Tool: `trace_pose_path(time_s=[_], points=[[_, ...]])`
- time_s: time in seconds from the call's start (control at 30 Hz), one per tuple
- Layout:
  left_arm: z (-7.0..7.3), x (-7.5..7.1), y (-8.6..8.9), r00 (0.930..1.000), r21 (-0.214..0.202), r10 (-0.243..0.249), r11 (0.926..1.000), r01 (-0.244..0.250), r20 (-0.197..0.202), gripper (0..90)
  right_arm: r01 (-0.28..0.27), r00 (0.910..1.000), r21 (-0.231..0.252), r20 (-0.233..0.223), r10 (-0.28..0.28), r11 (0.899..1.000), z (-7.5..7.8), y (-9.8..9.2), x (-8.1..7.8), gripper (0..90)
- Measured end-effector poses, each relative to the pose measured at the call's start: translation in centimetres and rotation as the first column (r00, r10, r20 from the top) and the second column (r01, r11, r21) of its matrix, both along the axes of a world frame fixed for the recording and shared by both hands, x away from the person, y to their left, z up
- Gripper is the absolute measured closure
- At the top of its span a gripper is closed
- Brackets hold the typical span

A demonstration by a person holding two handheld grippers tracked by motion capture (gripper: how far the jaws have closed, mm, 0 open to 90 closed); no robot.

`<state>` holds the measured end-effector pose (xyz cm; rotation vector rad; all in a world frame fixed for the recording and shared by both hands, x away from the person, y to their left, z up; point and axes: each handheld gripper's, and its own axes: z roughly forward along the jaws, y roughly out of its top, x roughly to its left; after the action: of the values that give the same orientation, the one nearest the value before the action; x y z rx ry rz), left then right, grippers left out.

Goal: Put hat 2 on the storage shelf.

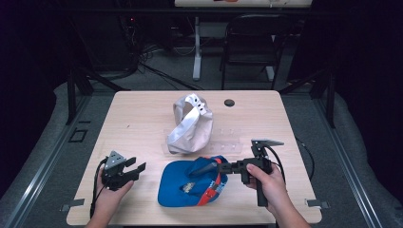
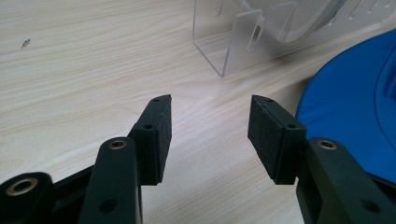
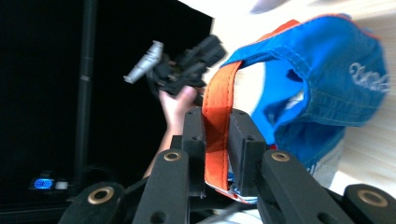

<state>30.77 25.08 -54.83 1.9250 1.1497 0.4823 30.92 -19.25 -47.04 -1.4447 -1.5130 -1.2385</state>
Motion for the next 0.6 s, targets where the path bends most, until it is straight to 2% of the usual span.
trace_pose_path(time_s=[0.03,0.2,0.3,0.47,0.6], points=[[-0.1,0.0,0.0,1.0,-0.007,0.003,1.0,-0.003,0.008,50.0,-0.013,0.9999,0.017,0.003,0.013,1.0,0.2,0.0,0.2,78.0],[-0.1,0.0,-0.1,1.0,-0.004,-0.002,1.0,0.002,0.007,50.0,0.005,1.0,0.089,0.001,-0.005,0.996,2.3,0.3,0.7,78.0],[-0.1,0.0,-0.1,1.0,-0.003,-0.003,1.0,0.003,0.006,50.0,0.008,0.9999,0.107,0.012,-0.009,0.994,3.8,0.4,0.8,78.0],[-0.1,-0.1,-0.1,1.0,-0.01,0.001,1.0,-0.001,0.008,50.0,0.026,0.9982,0.091,0.051,-0.03,0.996,7.0,-0.2,0.6,78.0],[-0.1,-0.1,-0.1,1.0,-0.007,-0.001,1.0,0.001,0.008,50.0,0.061,0.9947,0.066,0.078,-0.066,0.996,9.2,-1.9,0.5,78.0]])
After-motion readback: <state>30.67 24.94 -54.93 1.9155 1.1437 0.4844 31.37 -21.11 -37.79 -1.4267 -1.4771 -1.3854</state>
